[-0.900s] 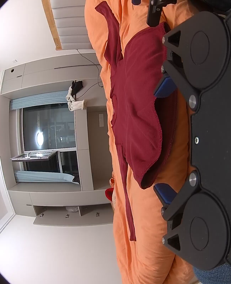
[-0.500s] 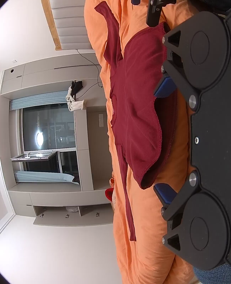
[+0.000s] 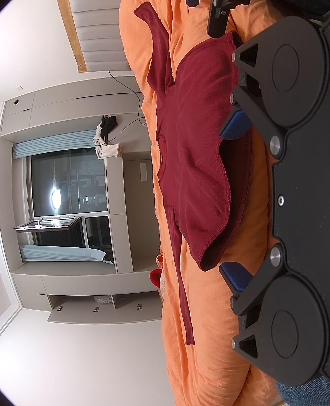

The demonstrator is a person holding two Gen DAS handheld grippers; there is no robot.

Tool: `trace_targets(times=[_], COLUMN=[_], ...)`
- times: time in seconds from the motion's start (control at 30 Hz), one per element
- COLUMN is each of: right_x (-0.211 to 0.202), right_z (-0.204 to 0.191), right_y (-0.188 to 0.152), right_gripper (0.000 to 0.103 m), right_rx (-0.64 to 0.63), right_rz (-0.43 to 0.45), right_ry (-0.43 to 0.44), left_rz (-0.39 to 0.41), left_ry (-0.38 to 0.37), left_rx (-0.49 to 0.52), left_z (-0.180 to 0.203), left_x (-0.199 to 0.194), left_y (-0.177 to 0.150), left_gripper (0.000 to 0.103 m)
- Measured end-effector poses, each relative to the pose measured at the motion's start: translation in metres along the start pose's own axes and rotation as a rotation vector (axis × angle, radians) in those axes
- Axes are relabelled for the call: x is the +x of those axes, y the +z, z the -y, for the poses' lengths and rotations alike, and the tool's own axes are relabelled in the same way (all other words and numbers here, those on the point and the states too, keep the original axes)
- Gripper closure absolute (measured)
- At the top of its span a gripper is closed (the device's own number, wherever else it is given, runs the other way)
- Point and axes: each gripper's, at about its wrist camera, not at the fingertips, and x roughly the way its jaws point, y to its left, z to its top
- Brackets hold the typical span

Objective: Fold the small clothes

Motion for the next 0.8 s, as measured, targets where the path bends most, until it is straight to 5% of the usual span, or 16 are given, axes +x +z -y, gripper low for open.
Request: trace_targets(times=[0.8], right_x=[0.0032], right_z=[0.0035], right_y=[0.0042], right_gripper=[0.000], right_rx=[0.037], right_rz=[-0.020], right_ry=[0.009], left_rz=[-0.008], left_ry=[0.002], left_rx=[0.003], left_z=[-0.0010], left_x=[0.0002], left_y=[-0.0002], left_gripper=[0.000])
